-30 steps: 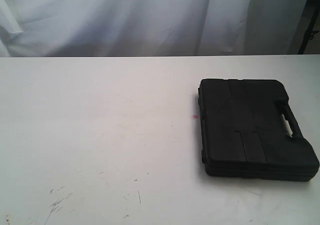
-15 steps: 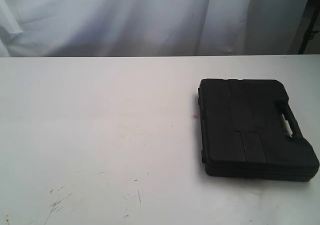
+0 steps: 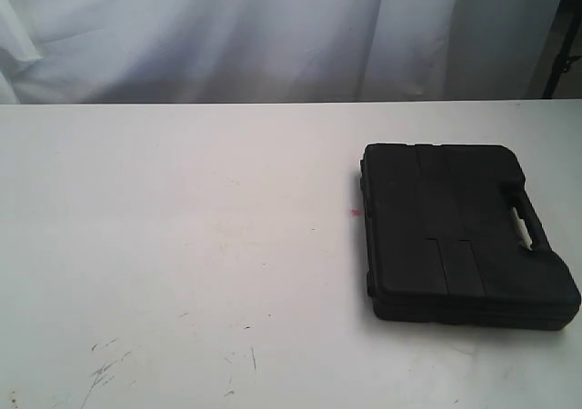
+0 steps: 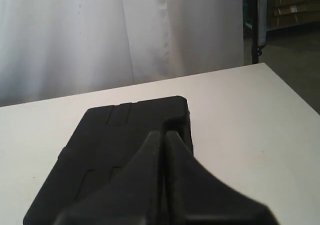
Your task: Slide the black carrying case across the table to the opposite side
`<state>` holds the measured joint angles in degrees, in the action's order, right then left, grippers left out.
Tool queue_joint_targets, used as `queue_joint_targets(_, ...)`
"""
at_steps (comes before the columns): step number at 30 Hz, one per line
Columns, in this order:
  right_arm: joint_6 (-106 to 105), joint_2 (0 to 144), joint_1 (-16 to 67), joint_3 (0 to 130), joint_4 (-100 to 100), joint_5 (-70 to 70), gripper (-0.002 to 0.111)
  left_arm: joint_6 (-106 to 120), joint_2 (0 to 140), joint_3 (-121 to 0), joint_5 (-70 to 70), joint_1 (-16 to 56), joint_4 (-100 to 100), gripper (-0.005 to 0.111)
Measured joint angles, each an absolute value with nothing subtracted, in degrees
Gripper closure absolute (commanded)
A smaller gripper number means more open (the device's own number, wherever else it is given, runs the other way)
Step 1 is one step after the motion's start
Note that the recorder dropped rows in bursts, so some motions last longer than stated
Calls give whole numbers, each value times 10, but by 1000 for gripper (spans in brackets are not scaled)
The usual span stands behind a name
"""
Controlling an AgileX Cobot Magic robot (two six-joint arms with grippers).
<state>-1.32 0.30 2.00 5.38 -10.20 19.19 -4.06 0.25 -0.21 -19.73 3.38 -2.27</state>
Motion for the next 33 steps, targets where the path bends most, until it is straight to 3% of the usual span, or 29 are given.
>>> queue_joint_targets(33,-14,3,39,2,-55,200,108,-41,2,-2,-197,34,-23,107)
